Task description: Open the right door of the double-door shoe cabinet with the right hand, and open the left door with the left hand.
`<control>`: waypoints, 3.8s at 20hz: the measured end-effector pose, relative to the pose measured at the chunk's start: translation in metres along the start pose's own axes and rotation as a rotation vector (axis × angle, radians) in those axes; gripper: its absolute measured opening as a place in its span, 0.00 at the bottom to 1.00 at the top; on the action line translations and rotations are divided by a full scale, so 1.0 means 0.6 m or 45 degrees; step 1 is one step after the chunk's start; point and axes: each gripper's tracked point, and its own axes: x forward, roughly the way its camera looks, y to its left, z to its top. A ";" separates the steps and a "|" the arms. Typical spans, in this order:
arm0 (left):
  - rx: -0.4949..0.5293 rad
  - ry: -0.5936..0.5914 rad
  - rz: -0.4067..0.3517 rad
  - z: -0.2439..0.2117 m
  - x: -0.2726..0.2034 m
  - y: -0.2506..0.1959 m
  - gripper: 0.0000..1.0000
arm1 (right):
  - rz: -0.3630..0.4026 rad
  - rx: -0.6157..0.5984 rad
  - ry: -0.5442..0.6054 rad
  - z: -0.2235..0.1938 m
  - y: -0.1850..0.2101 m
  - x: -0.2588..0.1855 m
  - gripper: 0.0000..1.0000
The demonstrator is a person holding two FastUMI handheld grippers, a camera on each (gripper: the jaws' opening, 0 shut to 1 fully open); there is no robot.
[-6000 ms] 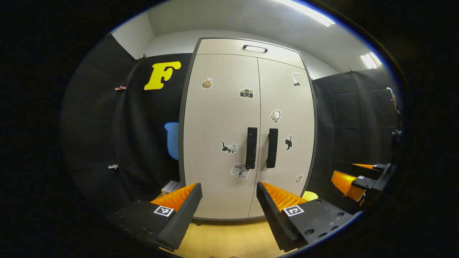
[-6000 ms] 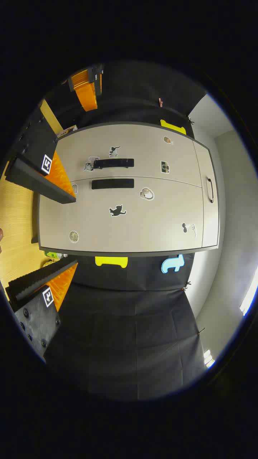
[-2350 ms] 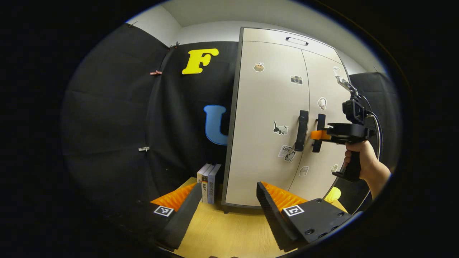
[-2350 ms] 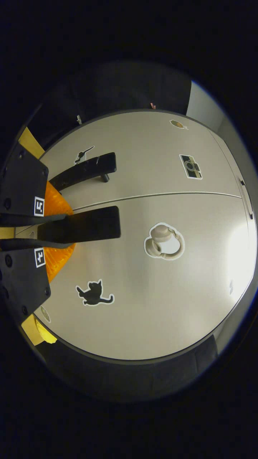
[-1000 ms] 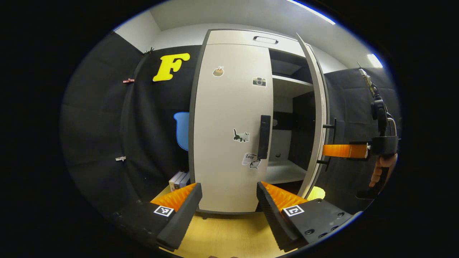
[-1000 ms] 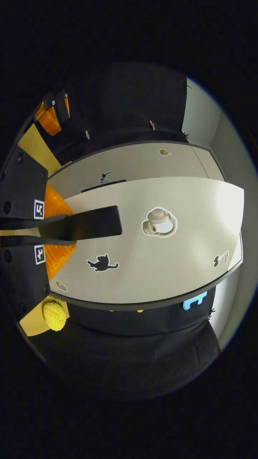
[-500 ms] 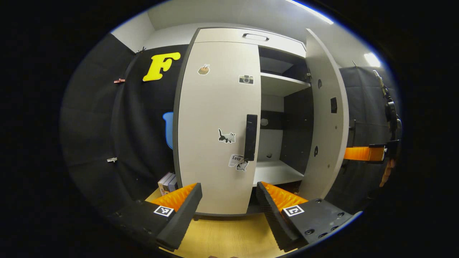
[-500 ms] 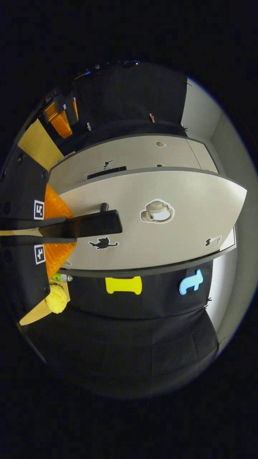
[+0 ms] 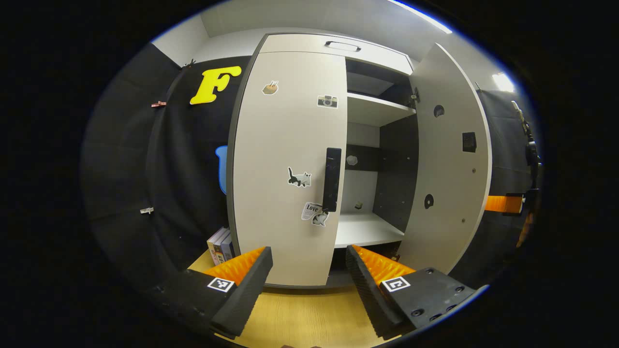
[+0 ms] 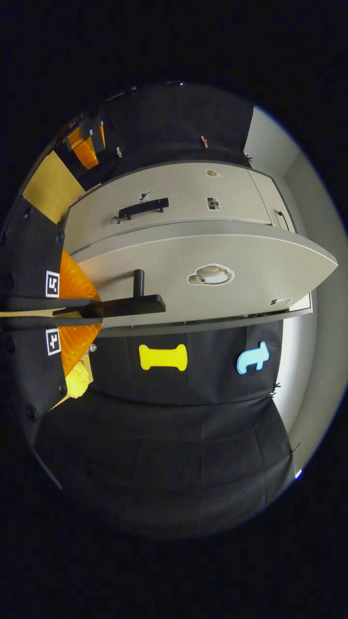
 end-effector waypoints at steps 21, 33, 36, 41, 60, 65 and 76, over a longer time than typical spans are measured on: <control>0.017 0.033 -0.039 -0.013 -0.037 0.001 0.95 | -0.130 0.143 -0.003 -0.033 -0.049 -0.063 0.45; -0.018 -0.059 -0.099 0.060 0.033 0.045 0.95 | -0.158 0.078 0.043 -0.100 0.089 -0.163 0.98; 0.027 -0.093 -0.108 0.091 0.069 0.044 0.95 | -0.082 0.063 0.063 -0.112 0.139 -0.145 0.98; 0.039 -0.127 -0.159 0.130 0.134 0.011 0.95 | 0.017 0.065 0.050 -0.113 0.192 -0.100 0.98; 0.105 -0.070 0.003 0.128 0.325 -0.045 0.76 | 0.179 0.020 0.100 -0.174 0.199 0.023 0.98; 0.042 -0.041 0.019 0.118 0.331 -0.055 0.43 | 0.241 0.095 0.139 -0.190 0.207 0.034 0.98; 0.066 -0.083 0.006 0.116 0.328 -0.055 0.08 | 0.323 0.142 0.220 -0.227 0.216 0.031 0.98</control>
